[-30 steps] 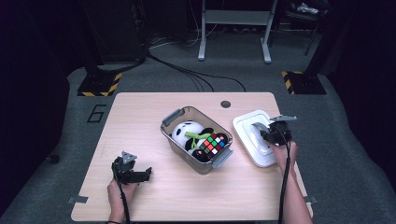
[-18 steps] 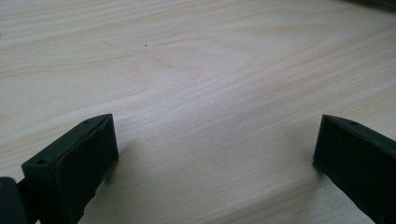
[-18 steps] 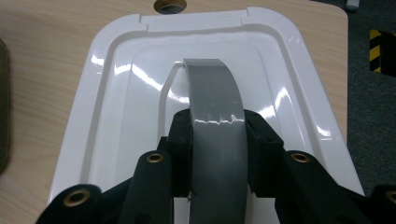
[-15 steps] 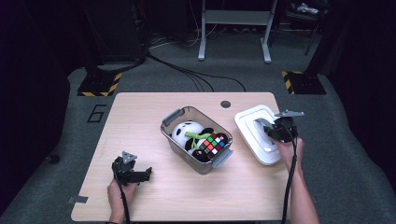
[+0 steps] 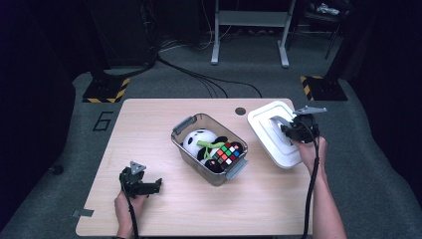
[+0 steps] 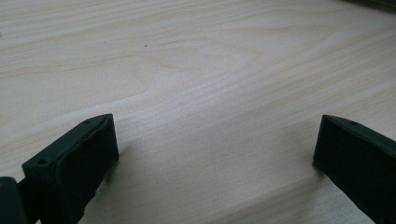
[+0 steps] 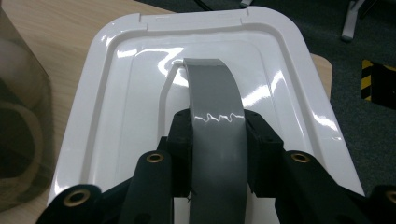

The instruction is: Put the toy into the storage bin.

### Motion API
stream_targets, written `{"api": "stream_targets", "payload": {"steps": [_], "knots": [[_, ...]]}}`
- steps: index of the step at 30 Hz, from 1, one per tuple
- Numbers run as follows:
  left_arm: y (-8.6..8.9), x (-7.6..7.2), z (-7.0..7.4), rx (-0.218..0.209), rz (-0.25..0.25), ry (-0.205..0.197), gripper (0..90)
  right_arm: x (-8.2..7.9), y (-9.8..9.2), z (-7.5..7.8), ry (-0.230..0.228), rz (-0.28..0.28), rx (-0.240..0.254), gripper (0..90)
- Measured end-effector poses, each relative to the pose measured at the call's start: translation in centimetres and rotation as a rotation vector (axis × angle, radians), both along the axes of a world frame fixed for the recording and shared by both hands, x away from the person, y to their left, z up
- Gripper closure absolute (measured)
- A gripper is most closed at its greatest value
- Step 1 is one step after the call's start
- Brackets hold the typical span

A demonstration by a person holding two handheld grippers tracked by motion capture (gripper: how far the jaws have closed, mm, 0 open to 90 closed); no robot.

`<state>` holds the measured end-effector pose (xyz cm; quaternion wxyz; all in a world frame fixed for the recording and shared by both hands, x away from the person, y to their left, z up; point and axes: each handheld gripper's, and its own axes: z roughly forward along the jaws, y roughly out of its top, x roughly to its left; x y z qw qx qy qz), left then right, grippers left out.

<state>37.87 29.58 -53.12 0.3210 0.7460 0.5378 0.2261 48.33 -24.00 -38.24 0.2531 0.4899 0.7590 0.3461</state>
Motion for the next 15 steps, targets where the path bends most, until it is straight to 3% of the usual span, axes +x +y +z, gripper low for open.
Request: {"api": "stream_targets", "payload": {"steps": [15], "knots": [[0.0,0.0,0.0,0.0,0.001,0.0,0.0,-0.3,2.6,4.1,-0.021,0.054,-0.016,66.6]]}}
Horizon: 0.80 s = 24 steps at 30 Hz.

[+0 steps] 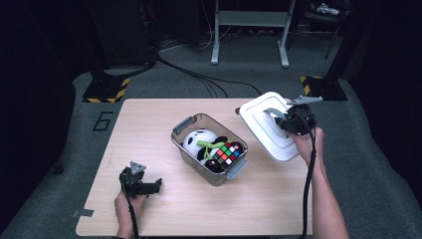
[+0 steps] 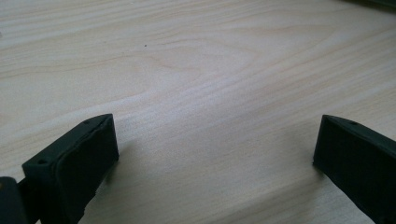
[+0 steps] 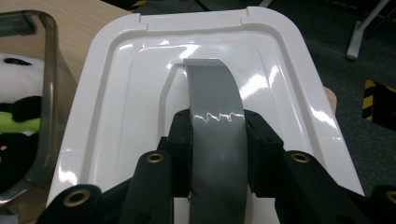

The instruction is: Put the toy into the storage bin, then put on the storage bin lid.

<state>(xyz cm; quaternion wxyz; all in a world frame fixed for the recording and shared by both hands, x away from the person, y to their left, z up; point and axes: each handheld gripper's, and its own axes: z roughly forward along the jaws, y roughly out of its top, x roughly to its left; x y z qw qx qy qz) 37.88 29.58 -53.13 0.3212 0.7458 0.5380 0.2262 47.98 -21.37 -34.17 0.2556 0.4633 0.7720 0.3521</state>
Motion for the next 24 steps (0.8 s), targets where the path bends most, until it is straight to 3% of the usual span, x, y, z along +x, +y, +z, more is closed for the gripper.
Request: {"api": "stream_targets", "payload": {"steps": [14,24], "knots": [[0.0,0.0,0.0,0.002,0.003,-0.001,0.0,-0.6,2.5,3.1,-0.023,0.083,0.022,66.6],[0.0,0.0,0.0,0.002,0.005,0.002,0.0,-1.2,5.9,4.5,-0.015,0.165,0.034,66.6]]}}
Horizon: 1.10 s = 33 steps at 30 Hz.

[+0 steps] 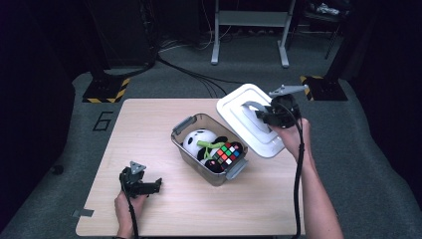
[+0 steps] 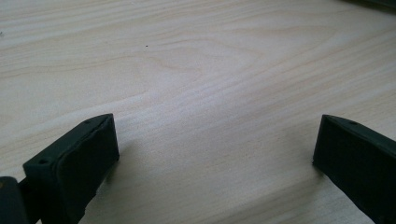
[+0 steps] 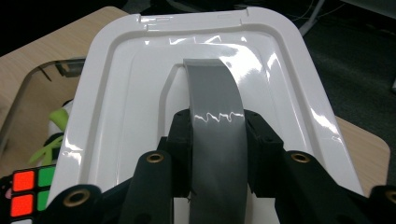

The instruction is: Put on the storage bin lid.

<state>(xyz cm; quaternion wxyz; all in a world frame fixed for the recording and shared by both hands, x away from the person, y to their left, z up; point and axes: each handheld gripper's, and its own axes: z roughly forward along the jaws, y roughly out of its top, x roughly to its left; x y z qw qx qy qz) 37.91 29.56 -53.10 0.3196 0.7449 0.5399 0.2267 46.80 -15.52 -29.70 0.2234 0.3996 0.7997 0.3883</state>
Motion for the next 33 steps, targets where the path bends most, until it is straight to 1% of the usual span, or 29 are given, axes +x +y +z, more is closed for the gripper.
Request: {"api": "stream_targets", "payload": {"steps": [2,3,4,5,7,9,10,14,15,16,18,19,20,21,25,26,27,28,30,33], "knots": [[0.1,0.0,0.0,0.011,-0.006,-0.004,0.0,0.1,0.8,0.0,0.01,0.023,0.002,66.6],[0.0,0.0,0.0,0.01,-0.005,-0.004,0.0,0.2,1.3,-0.1,0.019,0.035,0.008,66.6],[0.1,0.0,0.0,0.02,-0.014,0.003,0.0,0.3,1.8,-0.1,0.025,0.046,0.007,66.6],[0.2,0.0,0.1,0.021,-0.017,0.01,0.0,0.3,2.3,-0.2,0.035,0.046,0.007,66.6],[0.1,0.0,0.0,0.02,-0.014,0.003,0.0,0.5,3.4,-0.3,0.044,0.06,0.004,66.6],[0.0,0.0,0.0,0.003,0.002,-0.006,0.0,0.5,4.5,-0.5,0.064,0.077,0.01,66.6],[0.0,0.0,0.0,0.005,-0.004,0.0,0.0,0.6,5.1,-0.6,0.064,0.097,-0.002,66.6],[0.0,0.0,0.0,-0.002,0.0,-0.001,0.0,0.9,7.7,-0.9,0.105,0.122,-0.008,66.6],[0.0,0.0,0.0,0.0,-0.001,-0.001,0.0,1.0,8.2,-1.1,0.107,0.134,-0.018,66.5],[0.0,0.0,0.0,0.0,0.001,-0.002,0.0,1.0,8.7,-1.2,0.123,0.137,-0.026,66.6],[0.0,0.0,0.0,-0.003,0.003,0.002,0.0,1.2,9.6,-1.4,0.137,0.151,-0.039,66.6],[0.1,-0.1,0.0,0.013,-0.013,0.01,0.0,1.3,10.1,-1.5,0.14,0.156,-0.044,66.6],[0.1,-0.1,0.0,0.013,-0.012,0.01,0.0,1.4,10.4,-1.6,0.143,0.167,-0.05,66.6],[0.1,-0.1,0.0,0.005,-0.007,0.011,0.0,1.4,10.8,-1.7,0.148,0.167,-0.048,66.6],[0.0,-0.1,0.0,0.003,-0.006,0.012,0.0,1.8,12.4,-2.3,0.163,0.185,-0.08,66.6],[0.1,-0.1,0.1,0.011,-0.011,0.011,0.0,1.9,12.7,-2.5,0.176,0.182,-0.08,66.6],[0.1,0.0,0.0,0.006,-0.007,0.007,0.0,2.1,12.9,-2.7,0.179,0.19,-0.09,66.6],[0.0,0.0,0.0,-0.006,0.004,0.0,0.0,2.2,13.1,-2.9,0.186,0.183,-0.092,66.6],[0.1,0.0,0.0,0.005,-0.005,0.004,0.0,2.3,13.6,-3.4,0.211,0.177,-0.097,66.5],[0.0,0.0,0.0,0.0,0.0,-0.001,0.0,2.4,14.4,-4.1,0.232,0.181,-0.106,66.5]]}}
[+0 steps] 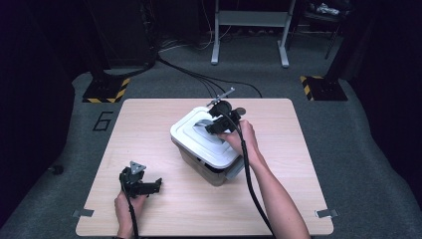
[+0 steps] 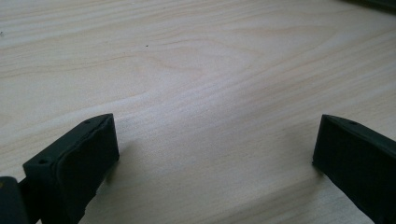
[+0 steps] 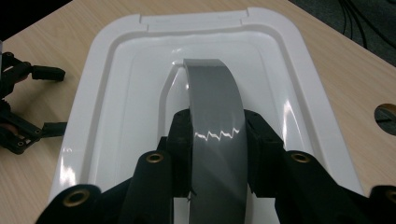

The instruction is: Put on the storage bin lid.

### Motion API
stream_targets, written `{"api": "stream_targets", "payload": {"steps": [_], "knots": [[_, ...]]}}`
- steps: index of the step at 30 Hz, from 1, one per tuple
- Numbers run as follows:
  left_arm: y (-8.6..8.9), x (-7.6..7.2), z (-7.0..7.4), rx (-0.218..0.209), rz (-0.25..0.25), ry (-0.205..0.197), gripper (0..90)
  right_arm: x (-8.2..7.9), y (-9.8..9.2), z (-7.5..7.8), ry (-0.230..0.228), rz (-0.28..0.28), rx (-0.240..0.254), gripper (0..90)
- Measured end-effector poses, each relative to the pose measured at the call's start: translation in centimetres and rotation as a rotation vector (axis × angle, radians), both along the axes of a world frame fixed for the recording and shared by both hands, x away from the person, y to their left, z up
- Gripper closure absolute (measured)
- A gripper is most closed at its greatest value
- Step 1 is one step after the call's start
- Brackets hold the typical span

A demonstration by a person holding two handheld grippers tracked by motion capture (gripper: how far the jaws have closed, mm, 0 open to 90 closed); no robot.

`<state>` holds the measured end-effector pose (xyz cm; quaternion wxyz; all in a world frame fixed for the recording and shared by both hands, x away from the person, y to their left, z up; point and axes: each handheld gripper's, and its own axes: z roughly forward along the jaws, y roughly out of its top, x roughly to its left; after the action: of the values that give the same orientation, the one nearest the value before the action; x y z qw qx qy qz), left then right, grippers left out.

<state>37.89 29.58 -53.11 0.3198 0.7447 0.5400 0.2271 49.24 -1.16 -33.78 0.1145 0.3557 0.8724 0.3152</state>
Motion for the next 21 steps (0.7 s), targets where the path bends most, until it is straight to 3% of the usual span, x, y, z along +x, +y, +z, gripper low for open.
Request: {"api": "stream_targets", "payload": {"steps": [3,13,21], "knots": [[0.0,0.0,0.0,0.0,0.0,-0.002,0.0,-0.1,0.7,-0.2,-0.01,0.003,-0.034,66.5],[0.1,0.0,0.0,0.009,-0.007,0.004,0.0,-0.3,1.3,-0.5,-0.009,-0.026,-0.064,66.5],[0.0,0.0,0.0,0.0,0.0,-0.002,0.0,-0.2,0.9,-0.8,-0.019,-0.018,-0.041,63.9]]}}
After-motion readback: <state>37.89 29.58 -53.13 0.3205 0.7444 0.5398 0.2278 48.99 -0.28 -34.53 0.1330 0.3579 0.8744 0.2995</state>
